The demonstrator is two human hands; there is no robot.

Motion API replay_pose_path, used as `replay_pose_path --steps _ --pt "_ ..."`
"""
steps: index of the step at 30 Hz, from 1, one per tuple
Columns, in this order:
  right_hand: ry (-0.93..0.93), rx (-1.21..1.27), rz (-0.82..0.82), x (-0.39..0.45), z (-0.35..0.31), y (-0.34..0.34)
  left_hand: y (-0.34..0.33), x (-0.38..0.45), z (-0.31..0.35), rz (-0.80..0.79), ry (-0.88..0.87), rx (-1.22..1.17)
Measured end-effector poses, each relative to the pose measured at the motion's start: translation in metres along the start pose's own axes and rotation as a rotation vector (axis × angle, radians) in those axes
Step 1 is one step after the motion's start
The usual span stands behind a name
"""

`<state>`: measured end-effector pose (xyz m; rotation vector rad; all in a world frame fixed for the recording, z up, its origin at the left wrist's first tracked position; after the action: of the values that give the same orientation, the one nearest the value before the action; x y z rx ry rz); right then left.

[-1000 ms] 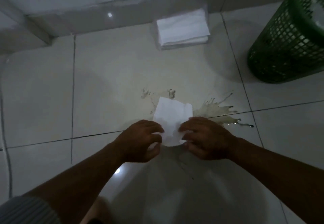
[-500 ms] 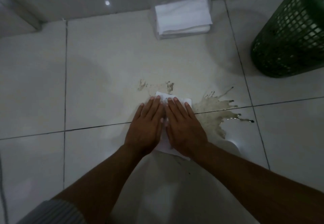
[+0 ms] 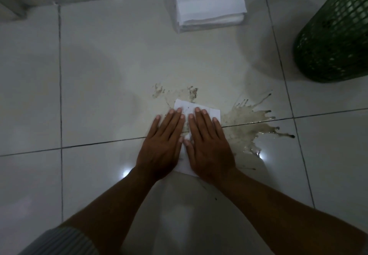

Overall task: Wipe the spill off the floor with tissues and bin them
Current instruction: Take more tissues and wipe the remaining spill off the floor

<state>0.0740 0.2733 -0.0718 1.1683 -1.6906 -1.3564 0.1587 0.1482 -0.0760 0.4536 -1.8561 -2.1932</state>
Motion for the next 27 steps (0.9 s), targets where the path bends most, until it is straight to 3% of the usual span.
replay_pose_path --steps 11,18,27 --pt "0.004 0.077 0.041 0.002 0.000 0.011 0.028 0.013 0.004 0.082 -0.002 -0.023" --pt "0.004 0.125 0.361 0.038 0.030 0.063 0.067 0.064 0.010 0.143 0.065 -0.167" --pt "-0.094 0.136 0.481 0.121 0.082 0.094 0.093 0.173 0.003 0.282 0.097 -0.234"
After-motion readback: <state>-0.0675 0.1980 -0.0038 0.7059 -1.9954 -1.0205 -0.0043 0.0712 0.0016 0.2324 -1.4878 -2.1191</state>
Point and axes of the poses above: each hand's wrist, its own x-axis towards the middle knuckle, its own y-axis out of the back of the hand, z = x × y, the point moved 3 cm from there along x, towards the middle knuckle, and after that the axes turned 13 degrees about y, right-handed, at the moved point
